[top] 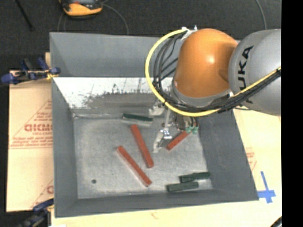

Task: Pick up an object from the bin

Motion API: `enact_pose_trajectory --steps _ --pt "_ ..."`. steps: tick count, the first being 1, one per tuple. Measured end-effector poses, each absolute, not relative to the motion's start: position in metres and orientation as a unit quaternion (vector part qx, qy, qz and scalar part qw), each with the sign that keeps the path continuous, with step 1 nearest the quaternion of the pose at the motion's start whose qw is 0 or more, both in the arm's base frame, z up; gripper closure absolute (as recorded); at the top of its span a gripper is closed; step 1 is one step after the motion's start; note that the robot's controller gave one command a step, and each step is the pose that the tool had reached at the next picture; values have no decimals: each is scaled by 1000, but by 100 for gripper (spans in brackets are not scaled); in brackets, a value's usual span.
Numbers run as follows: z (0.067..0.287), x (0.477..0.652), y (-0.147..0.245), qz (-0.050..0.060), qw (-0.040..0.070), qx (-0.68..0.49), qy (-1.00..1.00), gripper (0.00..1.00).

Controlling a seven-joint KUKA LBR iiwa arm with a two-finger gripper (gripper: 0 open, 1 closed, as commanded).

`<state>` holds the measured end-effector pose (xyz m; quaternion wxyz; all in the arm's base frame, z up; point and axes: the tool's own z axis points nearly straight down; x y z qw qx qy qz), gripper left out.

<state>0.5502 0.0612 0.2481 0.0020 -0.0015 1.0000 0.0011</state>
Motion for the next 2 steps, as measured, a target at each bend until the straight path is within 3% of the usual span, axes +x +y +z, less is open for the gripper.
enact_pose_trajectory --steps 1,2 --pt "203 555 63 2 6 110 994 0" --pt "177 567 63 -1 1 115 993 0"
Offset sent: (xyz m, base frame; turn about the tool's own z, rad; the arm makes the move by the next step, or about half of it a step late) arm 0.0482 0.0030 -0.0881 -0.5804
